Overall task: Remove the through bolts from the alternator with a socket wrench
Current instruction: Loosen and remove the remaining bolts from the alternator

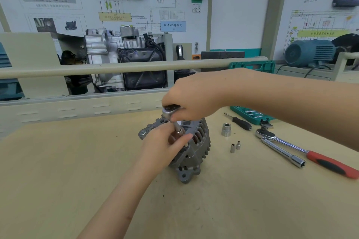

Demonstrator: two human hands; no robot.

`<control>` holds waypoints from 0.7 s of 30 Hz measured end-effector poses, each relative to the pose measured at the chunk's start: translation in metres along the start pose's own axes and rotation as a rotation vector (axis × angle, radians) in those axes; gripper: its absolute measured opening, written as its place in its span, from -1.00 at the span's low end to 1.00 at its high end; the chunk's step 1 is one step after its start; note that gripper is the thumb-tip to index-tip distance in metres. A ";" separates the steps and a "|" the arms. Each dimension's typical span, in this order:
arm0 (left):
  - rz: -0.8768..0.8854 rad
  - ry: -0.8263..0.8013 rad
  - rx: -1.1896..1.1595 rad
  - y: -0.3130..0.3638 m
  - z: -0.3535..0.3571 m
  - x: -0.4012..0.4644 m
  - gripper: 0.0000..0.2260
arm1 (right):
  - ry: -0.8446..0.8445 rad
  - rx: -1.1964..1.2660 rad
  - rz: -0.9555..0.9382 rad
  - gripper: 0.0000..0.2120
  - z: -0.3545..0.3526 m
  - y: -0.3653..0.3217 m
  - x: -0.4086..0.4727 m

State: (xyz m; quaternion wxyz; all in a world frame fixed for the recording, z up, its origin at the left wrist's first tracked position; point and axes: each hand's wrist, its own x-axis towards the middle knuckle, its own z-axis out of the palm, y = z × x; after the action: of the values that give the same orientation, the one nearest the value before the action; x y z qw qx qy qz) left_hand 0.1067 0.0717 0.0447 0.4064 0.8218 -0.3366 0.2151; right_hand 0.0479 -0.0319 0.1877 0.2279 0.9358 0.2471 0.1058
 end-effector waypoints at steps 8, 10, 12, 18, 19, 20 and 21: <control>0.002 0.015 0.082 0.005 0.002 0.000 -0.68 | 0.000 -0.038 -0.055 -0.83 0.003 0.003 0.006; -0.007 0.014 0.096 0.004 0.001 0.000 -0.69 | -0.029 -0.004 -0.105 -0.83 0.005 0.004 0.010; -0.022 0.018 0.079 0.003 0.001 0.000 -0.68 | -0.013 -0.021 -0.095 -0.82 0.006 0.004 0.010; -0.033 -0.024 -0.064 0.000 -0.006 0.002 -0.73 | -0.037 0.056 -0.085 -0.81 0.002 0.005 0.006; -0.025 -0.020 -0.054 0.000 -0.006 0.002 -0.76 | -0.041 0.041 -0.091 -0.77 0.000 0.006 0.006; -0.015 -0.009 -0.037 0.001 -0.006 0.002 -0.77 | -0.033 0.005 -0.081 -0.70 -0.001 0.006 0.007; -0.004 0.004 -0.006 0.003 -0.006 0.002 -0.75 | -0.020 -0.040 -0.057 -0.62 -0.003 0.006 0.007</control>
State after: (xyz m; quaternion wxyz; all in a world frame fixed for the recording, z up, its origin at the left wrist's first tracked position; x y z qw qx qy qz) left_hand 0.1055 0.0744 0.0504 0.4100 0.8207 -0.3351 0.2148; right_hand 0.0553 -0.0317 0.1931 0.2518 0.9248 0.2691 0.0948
